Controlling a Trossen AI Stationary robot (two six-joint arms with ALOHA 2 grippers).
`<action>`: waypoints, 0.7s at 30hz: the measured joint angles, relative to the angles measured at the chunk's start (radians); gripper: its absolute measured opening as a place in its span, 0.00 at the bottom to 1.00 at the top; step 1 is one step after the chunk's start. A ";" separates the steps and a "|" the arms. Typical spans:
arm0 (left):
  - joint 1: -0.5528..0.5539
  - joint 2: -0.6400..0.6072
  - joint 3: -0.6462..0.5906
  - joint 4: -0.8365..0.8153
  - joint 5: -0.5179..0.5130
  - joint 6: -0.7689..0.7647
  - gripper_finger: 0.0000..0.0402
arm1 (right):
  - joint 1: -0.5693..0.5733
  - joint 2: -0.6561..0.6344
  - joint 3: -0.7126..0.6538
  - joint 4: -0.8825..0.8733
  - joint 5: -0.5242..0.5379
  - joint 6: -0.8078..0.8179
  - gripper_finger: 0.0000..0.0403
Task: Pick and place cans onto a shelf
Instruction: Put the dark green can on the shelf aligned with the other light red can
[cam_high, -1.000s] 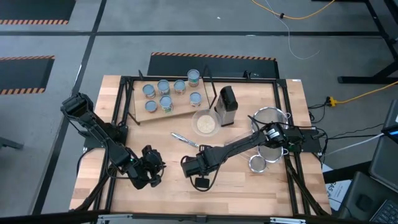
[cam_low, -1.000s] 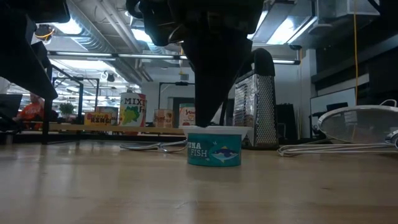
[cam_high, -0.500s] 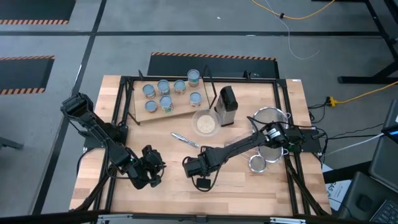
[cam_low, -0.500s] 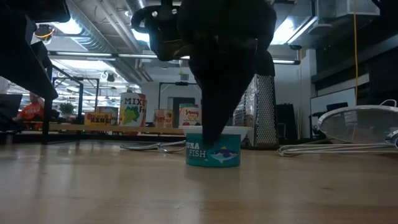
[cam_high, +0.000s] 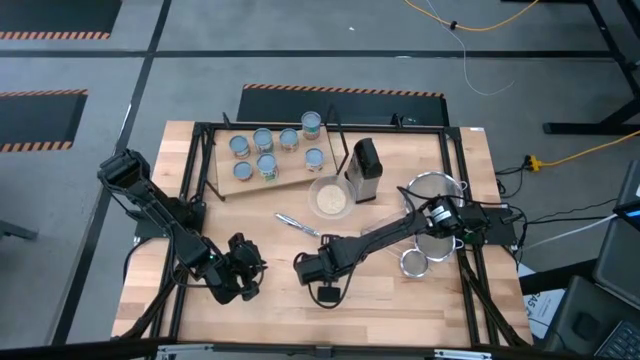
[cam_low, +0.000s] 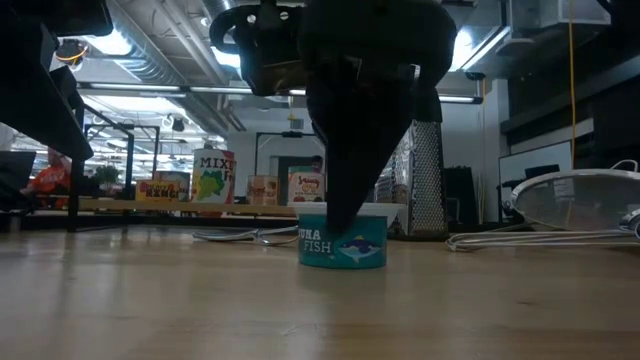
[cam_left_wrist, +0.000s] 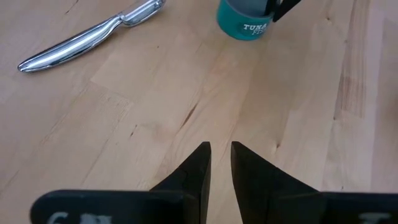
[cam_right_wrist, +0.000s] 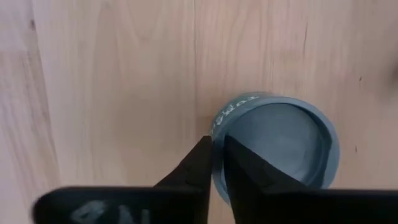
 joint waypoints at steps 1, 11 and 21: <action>0.000 0.000 0.000 0.001 -0.001 0.000 0.14 | -0.001 0.000 0.000 0.000 0.000 -0.005 0.08; 0.000 0.000 0.000 0.147 -0.128 0.139 0.14 | -0.030 0.013 0.081 -0.038 -0.005 -0.250 0.04; 0.000 0.000 0.000 0.265 -0.125 0.260 0.14 | -0.148 0.009 0.295 -0.126 -0.002 -0.637 0.04</action>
